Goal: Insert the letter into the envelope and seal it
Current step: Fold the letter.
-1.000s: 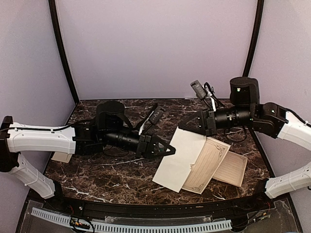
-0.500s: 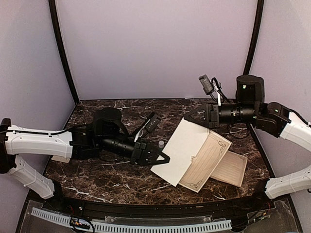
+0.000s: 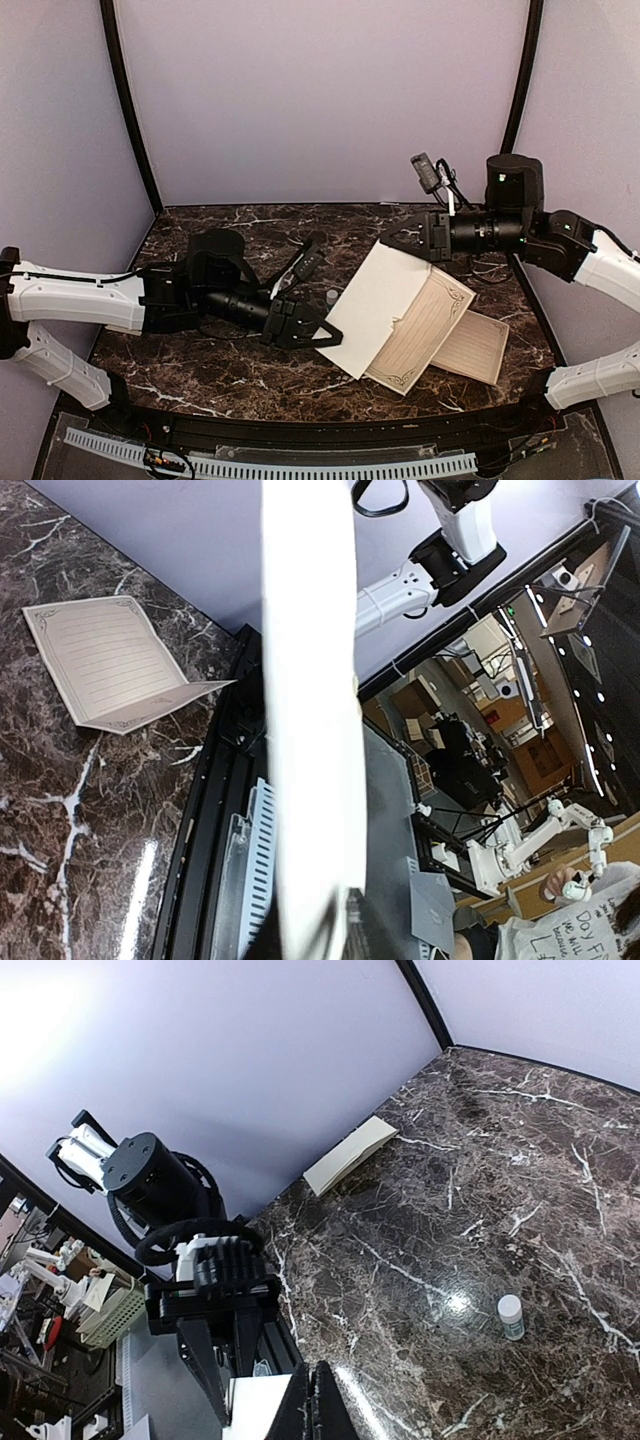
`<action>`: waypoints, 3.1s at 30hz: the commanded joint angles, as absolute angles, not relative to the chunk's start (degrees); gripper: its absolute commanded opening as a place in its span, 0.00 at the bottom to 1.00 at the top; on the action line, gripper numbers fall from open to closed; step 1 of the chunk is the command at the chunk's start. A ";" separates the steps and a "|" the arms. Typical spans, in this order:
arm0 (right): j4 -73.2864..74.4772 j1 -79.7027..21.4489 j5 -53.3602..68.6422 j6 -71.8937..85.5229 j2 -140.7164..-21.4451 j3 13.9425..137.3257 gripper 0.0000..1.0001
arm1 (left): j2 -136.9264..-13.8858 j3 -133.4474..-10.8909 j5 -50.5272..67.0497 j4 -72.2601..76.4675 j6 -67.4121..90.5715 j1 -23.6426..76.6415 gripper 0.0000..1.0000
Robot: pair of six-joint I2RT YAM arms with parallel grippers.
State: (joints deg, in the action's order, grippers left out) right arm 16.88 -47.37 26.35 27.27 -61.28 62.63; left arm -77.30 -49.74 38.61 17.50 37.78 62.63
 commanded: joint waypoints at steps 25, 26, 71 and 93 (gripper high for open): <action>15.30 -45.75 30.71 26.22 -62.48 63.48 0.00 | -72.45 -45.58 38.71 19.01 37.98 62.85 0.03; 14.92 -45.77 31.14 26.46 -62.53 63.46 0.00 | -72.43 -45.73 38.56 18.96 37.97 62.84 0.10; 11.06 -46.85 41.28 26.79 -66.54 61.68 0.00 | -85.44 -60.68 41.92 14.80 32.65 61.44 0.04; 17.06 -38.93 13.88 37.52 -51.63 58.71 0.92 | -69.38 -51.63 31.62 22.12 37.83 61.44 0.00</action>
